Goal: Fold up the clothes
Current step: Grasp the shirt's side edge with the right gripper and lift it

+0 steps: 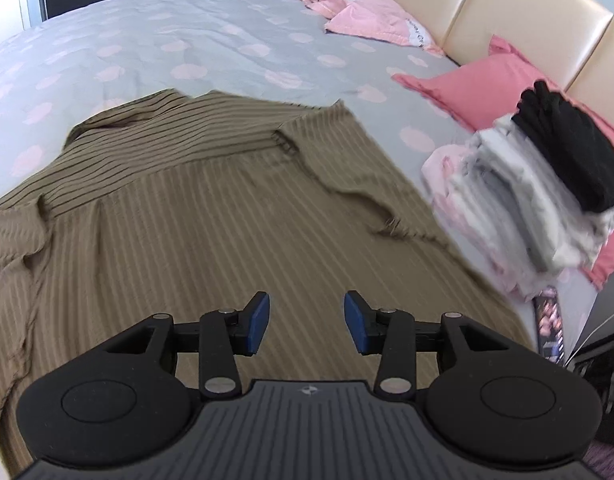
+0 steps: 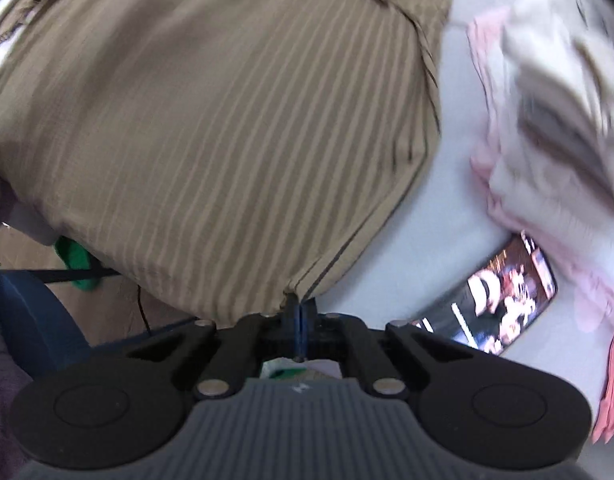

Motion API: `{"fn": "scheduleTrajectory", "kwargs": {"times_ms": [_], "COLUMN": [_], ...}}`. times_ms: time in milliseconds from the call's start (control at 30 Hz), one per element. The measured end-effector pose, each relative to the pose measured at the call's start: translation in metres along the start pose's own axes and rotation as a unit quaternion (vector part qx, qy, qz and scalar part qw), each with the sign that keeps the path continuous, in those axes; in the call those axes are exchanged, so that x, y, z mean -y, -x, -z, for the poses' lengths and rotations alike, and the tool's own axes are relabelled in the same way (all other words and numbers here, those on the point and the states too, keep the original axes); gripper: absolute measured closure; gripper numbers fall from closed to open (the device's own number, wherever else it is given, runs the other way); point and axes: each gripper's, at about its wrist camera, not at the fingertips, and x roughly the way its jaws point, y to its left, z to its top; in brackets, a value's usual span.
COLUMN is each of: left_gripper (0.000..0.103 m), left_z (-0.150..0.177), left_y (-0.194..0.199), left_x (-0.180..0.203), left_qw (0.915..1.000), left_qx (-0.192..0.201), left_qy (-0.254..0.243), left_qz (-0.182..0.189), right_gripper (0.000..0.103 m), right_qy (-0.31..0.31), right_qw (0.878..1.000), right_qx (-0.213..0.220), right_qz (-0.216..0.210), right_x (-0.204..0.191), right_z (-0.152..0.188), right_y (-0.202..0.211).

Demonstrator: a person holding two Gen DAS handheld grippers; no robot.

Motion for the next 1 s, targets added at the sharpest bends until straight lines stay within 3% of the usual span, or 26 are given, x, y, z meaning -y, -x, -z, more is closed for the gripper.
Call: {"fn": "scheduleTrajectory", "kwargs": {"times_ms": [267,533,733,1000], "left_gripper": [0.054,0.055,0.057,0.058], "left_z": [-0.075,-0.149,-0.190,-0.221], "left_y": [-0.038,-0.123,-0.209,-0.289], "left_x": [0.048,0.077,0.077,0.079], "left_qw": [0.9996,0.9997,0.9986,0.9952], "left_qx": [0.010,-0.010,-0.040,-0.068], "left_qy": [-0.017,0.008,0.030,0.011], "left_qz": [0.020,0.021,-0.015,-0.069], "right_gripper": [0.102,0.101,0.101,0.101], "right_qy": [0.056,0.073,0.060,0.037], "right_qw": [0.997,0.992,0.988,0.984], "right_qx": [0.010,0.007,-0.004,-0.009], "right_qz": [-0.047,-0.099,-0.142,-0.176], "right_x": [-0.033,-0.033,-0.020,0.000], "right_z": [-0.022,-0.033,-0.032,-0.028], "right_y": [0.005,-0.010,-0.026,-0.039]}}
